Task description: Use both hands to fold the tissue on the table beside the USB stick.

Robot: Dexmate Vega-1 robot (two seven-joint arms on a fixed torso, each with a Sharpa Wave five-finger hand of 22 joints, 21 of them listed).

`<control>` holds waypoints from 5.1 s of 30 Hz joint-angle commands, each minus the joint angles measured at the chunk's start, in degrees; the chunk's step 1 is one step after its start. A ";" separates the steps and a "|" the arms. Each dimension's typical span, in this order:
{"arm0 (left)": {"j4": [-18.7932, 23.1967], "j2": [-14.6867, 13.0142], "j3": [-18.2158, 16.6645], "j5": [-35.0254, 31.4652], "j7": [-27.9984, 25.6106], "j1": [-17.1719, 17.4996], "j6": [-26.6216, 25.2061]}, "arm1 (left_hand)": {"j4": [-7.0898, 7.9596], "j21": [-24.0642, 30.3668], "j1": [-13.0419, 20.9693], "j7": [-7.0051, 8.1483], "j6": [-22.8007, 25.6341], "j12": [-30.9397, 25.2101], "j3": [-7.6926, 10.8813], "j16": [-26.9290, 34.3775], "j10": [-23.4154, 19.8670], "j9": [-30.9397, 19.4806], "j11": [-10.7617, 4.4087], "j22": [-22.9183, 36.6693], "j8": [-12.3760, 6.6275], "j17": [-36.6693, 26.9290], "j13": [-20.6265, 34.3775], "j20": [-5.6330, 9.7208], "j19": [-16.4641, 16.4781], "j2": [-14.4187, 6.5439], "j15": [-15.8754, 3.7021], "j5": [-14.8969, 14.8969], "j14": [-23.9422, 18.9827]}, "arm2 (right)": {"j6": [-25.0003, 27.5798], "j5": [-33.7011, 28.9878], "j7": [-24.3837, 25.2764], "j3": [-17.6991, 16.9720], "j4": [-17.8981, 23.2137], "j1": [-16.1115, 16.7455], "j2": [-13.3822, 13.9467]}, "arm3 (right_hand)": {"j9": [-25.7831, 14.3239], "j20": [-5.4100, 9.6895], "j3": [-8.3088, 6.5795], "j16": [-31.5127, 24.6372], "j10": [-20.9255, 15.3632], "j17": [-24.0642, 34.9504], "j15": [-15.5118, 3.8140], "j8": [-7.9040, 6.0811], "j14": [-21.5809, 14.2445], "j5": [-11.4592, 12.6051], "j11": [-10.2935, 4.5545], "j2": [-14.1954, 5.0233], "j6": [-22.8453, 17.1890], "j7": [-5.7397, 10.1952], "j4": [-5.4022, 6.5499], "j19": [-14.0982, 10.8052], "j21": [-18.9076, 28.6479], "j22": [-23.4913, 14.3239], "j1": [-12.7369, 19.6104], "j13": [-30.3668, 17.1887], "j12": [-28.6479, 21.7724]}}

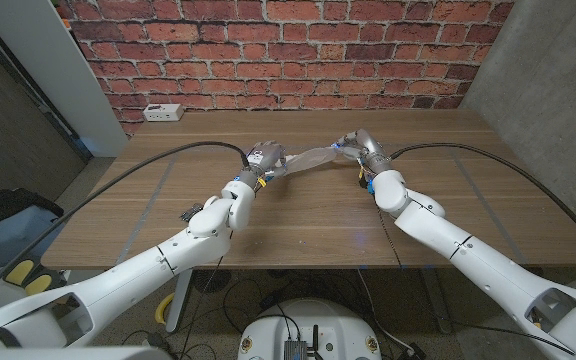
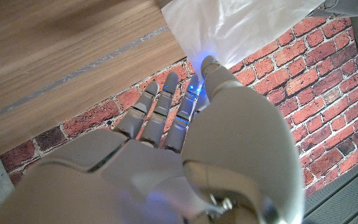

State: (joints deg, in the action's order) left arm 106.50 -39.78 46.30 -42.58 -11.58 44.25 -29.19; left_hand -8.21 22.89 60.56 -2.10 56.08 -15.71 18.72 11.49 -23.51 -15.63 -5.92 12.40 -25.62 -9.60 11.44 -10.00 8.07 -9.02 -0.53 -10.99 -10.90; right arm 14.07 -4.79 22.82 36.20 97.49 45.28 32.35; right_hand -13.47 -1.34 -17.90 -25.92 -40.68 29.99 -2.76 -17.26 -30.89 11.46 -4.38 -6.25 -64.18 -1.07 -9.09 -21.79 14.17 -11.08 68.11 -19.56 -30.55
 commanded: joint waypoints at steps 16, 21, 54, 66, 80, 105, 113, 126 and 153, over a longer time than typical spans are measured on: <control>5.51 -1.62 -5.72 3.98 3.43 4.08 -1.83 | -0.96 0.75 0.75 -1.32 1.37 -0.66 0.91 -0.26 -3.61 1.24 -0.11 0.24 1.94 -0.07 0.03 0.92 0.16 -0.23 -0.92 -0.37 -1.57 | 1.76 -2.32 -1.96 1.49 -0.56 -2.75 -0.39 | -0.85 -0.53 -1.79 1.51 1.33 -0.64 -7.56 -0.77 -0.10 -0.29 0.25 0.77 -6.09 -5.23 0.39 0.59 -0.31 -0.06 -1.65 -0.51 -0.42; 5.09 -1.42 -6.83 6.29 2.71 4.58 -2.03 | -0.93 0.91 0.83 -1.63 1.01 -0.61 1.08 -0.28 -3.96 1.45 0.03 0.25 2.51 -0.06 0.03 0.86 0.32 -0.42 -0.89 -0.40 -1.83 | 2.57 -2.83 -3.16 2.42 -1.25 -4.00 -0.62 | -1.03 -0.77 -2.27 1.91 1.83 -0.68 -7.24 -0.68 0.06 -0.27 0.48 0.65 -5.43 -4.56 0.68 0.90 -0.47 -0.07 -2.34 -0.57 -0.33; -4.20 -0.37 -3.85 17.63 6.83 -4.16 -2.07 | 0.37 1.85 0.22 -3.68 -0.52 0.44 3.76 -0.76 -4.23 2.01 2.53 0.57 5.95 -0.10 0.24 0.40 -0.04 -1.72 0.02 -0.55 -2.72 | 3.83 -7.54 -7.87 9.69 -12.96 -13.83 -5.19 | -0.97 -1.40 -3.29 1.77 3.25 0.53 -6.89 -0.34 0.47 -0.21 0.84 0.68 -3.85 -3.53 0.85 1.91 -0.95 -0.07 -4.02 -0.65 0.06; -8.34 1.37 -1.78 17.82 5.63 -7.01 -2.35 | 0.57 2.12 -0.12 -3.50 -0.83 0.57 4.25 -0.72 -4.53 1.79 2.51 0.63 6.56 -0.12 0.31 0.30 -0.10 -1.62 -0.18 -0.48 -3.09 | 1.23 -8.23 -7.10 10.95 -18.74 -16.52 -7.48 | -0.54 -1.36 -3.03 0.79 3.77 1.95 -6.92 0.26 0.89 -0.17 0.76 0.63 -2.72 -2.45 1.01 1.76 -0.90 -0.09 -4.68 -0.30 0.50; -12.44 3.93 1.80 14.10 3.33 -10.24 -5.05 | 0.69 2.55 -0.55 -3.10 -0.52 0.82 4.80 -0.73 -4.69 1.36 2.15 0.68 7.00 -0.12 0.38 0.60 0.00 -1.43 -0.67 -0.37 -3.48 | -1.92 -8.55 -5.82 12.24 -26.20 -19.47 -10.14 | -0.16 -1.18 -3.01 0.18 3.95 2.86 -7.24 0.63 1.08 0.03 0.74 0.54 -2.15 -2.16 0.95 1.54 -0.81 -0.12 -4.92 0.02 0.77; -21.80 8.65 7.80 9.07 1.32 -15.62 -9.27 | 0.26 3.15 -1.44 -0.44 -3.30 1.81 4.91 -0.95 -3.34 1.37 1.84 0.67 9.58 -0.09 0.52 0.50 -0.33 -0.53 -0.74 -0.21 -3.38 | -4.78 -8.68 -6.38 15.25 -36.87 -24.42 -13.75 | 1.42 -2.04 -3.58 1.48 9.46 2.53 -6.01 6.78 2.23 0.67 1.10 2.17 11.88 2.84 1.17 1.71 -0.87 -0.18 -7.92 0.94 3.88; -23.47 9.73 8.99 7.41 -0.73 -16.13 -11.26 | -0.22 3.56 -1.68 1.28 -8.84 2.64 4.47 -0.92 -1.46 1.61 2.08 0.64 12.77 -0.19 0.67 0.58 -0.66 0.00 -0.73 -0.18 -3.24 | -4.53 -8.71 -6.67 16.01 -38.49 -25.39 -14.49 | 1.87 -2.43 -3.33 1.85 13.79 2.55 -5.55 7.93 3.32 1.17 1.20 3.12 20.19 5.05 1.28 2.09 -1.02 -0.20 -9.45 1.68 6.44; -22.67 10.72 8.78 4.42 -7.89 -14.16 -16.35 | 1.46 4.39 -5.06 3.46 -30.38 4.19 2.10 -0.68 5.34 3.20 4.05 0.59 16.08 -0.79 1.04 0.05 -2.12 -0.32 0.39 0.10 -1.08 | -6.84 -7.82 -6.67 16.08 -39.01 -25.42 -14.48 | 2.19 -2.57 -3.54 2.71 15.77 2.34 -5.01 6.69 5.03 1.76 1.13 1.93 24.47 5.26 2.71 2.01 -0.93 -0.22 -12.15 2.56 8.49; -13.55 3.33 3.66 12.50 -3.00 -10.02 -5.05 | 10.03 4.14 -18.33 3.65 -29.42 2.25 -0.29 0.13 2.54 4.58 4.54 0.65 13.89 -1.27 0.98 -1.49 -6.02 2.88 0.43 1.25 -2.89 | -5.81 -4.83 -13.66 13.61 -26.70 -20.35 -8.33 | 2.28 -1.21 -4.23 3.58 11.43 1.35 -3.41 6.16 4.56 0.02 4.81 -2.26 22.31 3.39 5.59 -1.53 0.61 -0.25 -17.25 3.57 8.09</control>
State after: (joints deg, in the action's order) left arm 90.28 -33.37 49.94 -31.40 -20.79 34.25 -37.56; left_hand 1.64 27.50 43.26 1.62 25.99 -12.99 19.03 11.49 -20.11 -11.00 -1.33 12.93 -11.47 -10.92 12.35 -11.07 2.91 -6.79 -0.23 -9.94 -13.25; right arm 6.48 -9.85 12.58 50.20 65.27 23.13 21.31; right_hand -11.19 -2.66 -21.51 -22.77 -29.48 31.50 -2.76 -11.04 -26.62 11.81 0.11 -8.54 -41.87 2.46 -3.38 -22.95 14.42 -11.05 51.20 -15.95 -22.68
